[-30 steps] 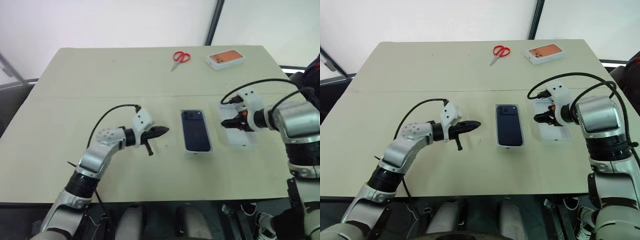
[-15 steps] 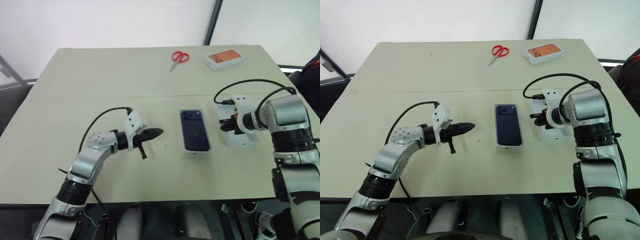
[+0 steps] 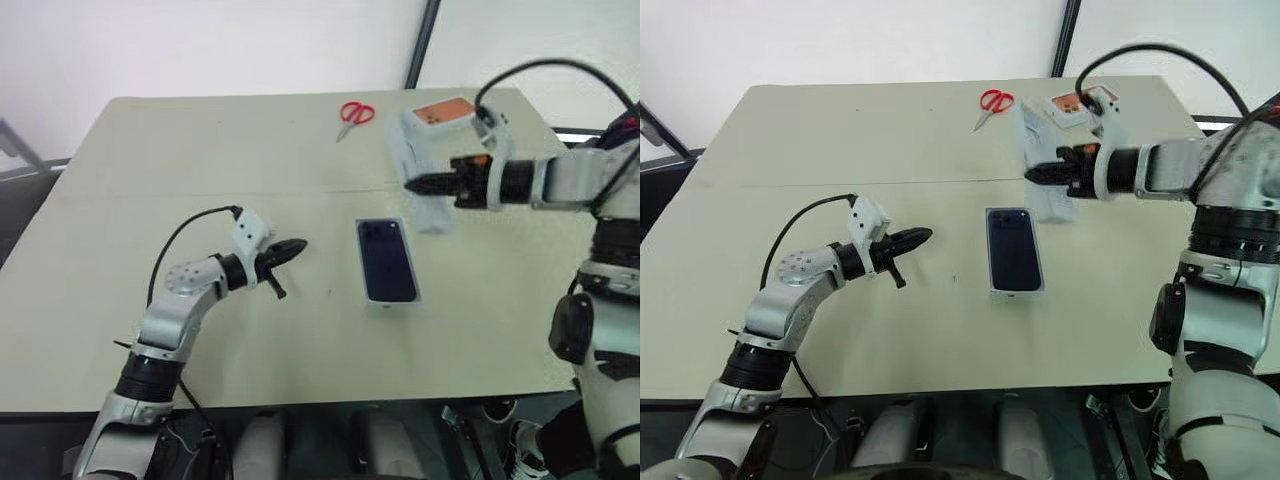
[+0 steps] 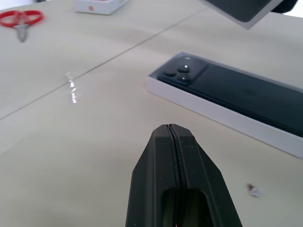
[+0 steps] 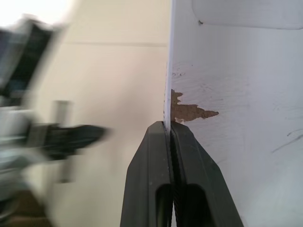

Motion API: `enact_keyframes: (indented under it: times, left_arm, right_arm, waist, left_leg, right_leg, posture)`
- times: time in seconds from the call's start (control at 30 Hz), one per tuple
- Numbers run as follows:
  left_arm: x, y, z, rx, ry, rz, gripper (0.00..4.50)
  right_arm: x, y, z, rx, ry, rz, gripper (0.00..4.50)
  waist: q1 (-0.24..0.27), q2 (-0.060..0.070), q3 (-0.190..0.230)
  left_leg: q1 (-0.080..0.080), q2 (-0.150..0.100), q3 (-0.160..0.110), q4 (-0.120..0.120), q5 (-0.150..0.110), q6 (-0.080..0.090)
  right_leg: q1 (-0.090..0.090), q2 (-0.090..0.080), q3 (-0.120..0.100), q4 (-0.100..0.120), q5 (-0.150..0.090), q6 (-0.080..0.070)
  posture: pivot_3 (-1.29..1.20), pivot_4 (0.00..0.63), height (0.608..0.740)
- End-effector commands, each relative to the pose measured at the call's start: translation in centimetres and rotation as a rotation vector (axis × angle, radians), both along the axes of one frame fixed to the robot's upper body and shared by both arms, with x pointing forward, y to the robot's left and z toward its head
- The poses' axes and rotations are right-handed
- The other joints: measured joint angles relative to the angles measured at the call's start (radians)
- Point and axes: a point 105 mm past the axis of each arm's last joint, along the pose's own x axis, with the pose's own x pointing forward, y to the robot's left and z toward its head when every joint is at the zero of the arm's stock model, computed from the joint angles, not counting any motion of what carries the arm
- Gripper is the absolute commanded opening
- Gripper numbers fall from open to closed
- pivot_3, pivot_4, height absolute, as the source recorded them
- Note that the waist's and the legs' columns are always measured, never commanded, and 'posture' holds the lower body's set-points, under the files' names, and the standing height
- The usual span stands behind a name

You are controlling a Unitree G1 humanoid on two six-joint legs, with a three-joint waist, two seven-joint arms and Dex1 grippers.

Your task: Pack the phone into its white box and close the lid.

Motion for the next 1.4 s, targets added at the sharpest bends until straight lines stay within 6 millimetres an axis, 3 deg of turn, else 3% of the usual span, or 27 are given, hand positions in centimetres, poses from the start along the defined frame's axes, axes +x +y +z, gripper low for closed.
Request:
enact_keyframes:
  times: [0.03, 0.17, 0.27, 0.63, 0.73, 0.87, 0.97, 1.17, 1.4]
  left_arm:
    - [0.6, 1.1, 2.2, -0.058, -0.057, 0.034, 0.0]
    - [0.7, 1.7, 2.4, -0.043, -0.062, 0.045, 0.0]
    - [0.4, 1.7, 2.3, -0.033, -0.059, 0.036, 0.0]
    - [-0.6, 0.0, 1.8, -0.021, -0.047, -0.028, 0.0]
    - [-0.4, -0.6, 1.8, -0.03, -0.045, -0.041, 0.0]
    - [-0.4, -2.5, 1.3, -0.031, -0.035, -0.085, 0.0]
    - [-0.1, -3.8, 1.1, -0.038, -0.033, -0.096, 0.0]
    - [0.4, -7.4, 1.4, -0.088, -0.013, -0.125, 0.0]
    - [-1.1, -10.9, 1.5, -0.095, -0.008, -0.232, 0.0]
  right_arm:
    - [-3.1, 4.6, -1.1, 0.144, 0.049, 0.155, 0.06]
    - [-3.9, 7.7, -3.4, 0.247, 0.126, 0.076, 0.06]
    - [-4.1, 8.7, -4.5, 0.278, 0.163, 0.006, 0.06]
    - [-1.8, 4.9, -9.4, 0.169, 0.372, -0.34, 0.06]
    - [-1.6, 4.5, -9.4, 0.165, 0.376, -0.374, 0.94]
    - [-1.4, 3.5, -8.3, 0.128, 0.312, -0.368, 2.94]
    - [-1.1, 1.8, -7.1, 0.024, 0.227, -0.365, 4.41]
    - [0.1, -3.1, -4.6, -0.256, 0.014, -0.447, 4.47]
    - [1.4, -5.8, -2.8, -0.445, -0.211, -0.505, 4.47]
  waist:
    - [-0.001, 0.0, 0.0]
    - [-0.004, 0.001, 0.001]
    - [-0.003, 0.001, 0.001]
    - [-0.003, 0.001, 0.0]
    - [-0.001, 0.001, 0.0]
    - [0.001, 0.001, 0.0]
    - [0.001, 0.002, 0.0]
    - [-0.001, 0.002, 0.0]
    - [0.003, 0.002, 0.001]
  left_leg:
    - [0.0, 0.0, 0.0, 0.0, 0.0, 0.0]
    - [-0.002, -0.001, 0.0, 0.002, 0.0, 0.0]
    - [-0.002, 0.0, 0.0, 0.002, 0.0, 0.0]
    - [-0.001, 0.0, 0.0, 0.001, 0.0, 0.0]
    - [-0.001, 0.0, 0.0, 0.0, 0.0, 0.001]
    - [-0.001, 0.0, 0.0, 0.001, 0.0, 0.001]
    - [-0.001, -0.001, 0.001, 0.001, 0.0, 0.001]
    - [-0.001, -0.001, 0.001, 0.0, 0.0, 0.001]
    - [-0.001, 0.0, 0.001, 0.0, 0.0, 0.002]
  right_leg:
    - [0.0, 0.0, 0.0, 0.0, 0.0, 0.0]
    - [-0.001, -0.001, 0.0, 0.001, 0.0, 0.0]
    - [-0.001, -0.001, 0.0, 0.002, 0.0, 0.0]
    - [-0.001, 0.0, 0.0, 0.001, 0.0, 0.0]
    - [-0.001, 0.0, 0.0, 0.001, 0.0, 0.0]
    - [-0.001, 0.0, 0.0, 0.001, 0.0, 0.0]
    - [-0.001, 0.0, 0.0, 0.001, 0.0, 0.0]
    - [-0.001, 0.0, 0.0, 0.0, 0.0, 0.0]
    - [-0.001, 0.001, 0.001, 0.0, 0.0, 0.0]
  posture:
    - [0.0, 0.15, 0.74]
    - [0.0, 0.15, 0.74]
    - [0.0, 0.15, 0.74]
    - [0.0, 0.15, 0.74]
    - [0.0, 0.15, 0.74]
    - [0.0, 0.15, 0.74]
    - [0.0, 0.15, 0.74]
    - [0.0, 0.15, 0.74]
    - [0.0, 0.15, 0.74]
